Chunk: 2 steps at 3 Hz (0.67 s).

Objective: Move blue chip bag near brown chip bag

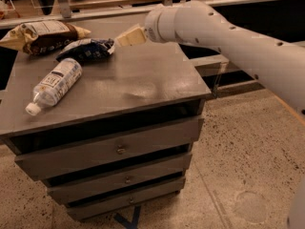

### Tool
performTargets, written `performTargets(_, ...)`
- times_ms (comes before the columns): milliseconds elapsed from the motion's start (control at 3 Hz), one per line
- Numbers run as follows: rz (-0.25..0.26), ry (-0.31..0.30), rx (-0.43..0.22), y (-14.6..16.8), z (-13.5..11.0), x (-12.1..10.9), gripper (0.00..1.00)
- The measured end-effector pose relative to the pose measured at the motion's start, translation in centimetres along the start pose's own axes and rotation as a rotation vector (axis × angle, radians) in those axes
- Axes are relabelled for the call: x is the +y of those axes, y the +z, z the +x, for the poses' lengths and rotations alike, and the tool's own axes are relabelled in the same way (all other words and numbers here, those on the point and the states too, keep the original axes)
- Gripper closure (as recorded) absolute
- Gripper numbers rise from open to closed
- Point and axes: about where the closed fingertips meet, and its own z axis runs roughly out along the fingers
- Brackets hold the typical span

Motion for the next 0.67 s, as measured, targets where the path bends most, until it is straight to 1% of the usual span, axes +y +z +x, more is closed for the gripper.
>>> performTargets(333,0.014,-0.003,0.107,-2.0,1.4,-0.1,0.00)
performTargets(667,0.071,0.072,0.154,-3.2,3.2,-3.1,0.00)
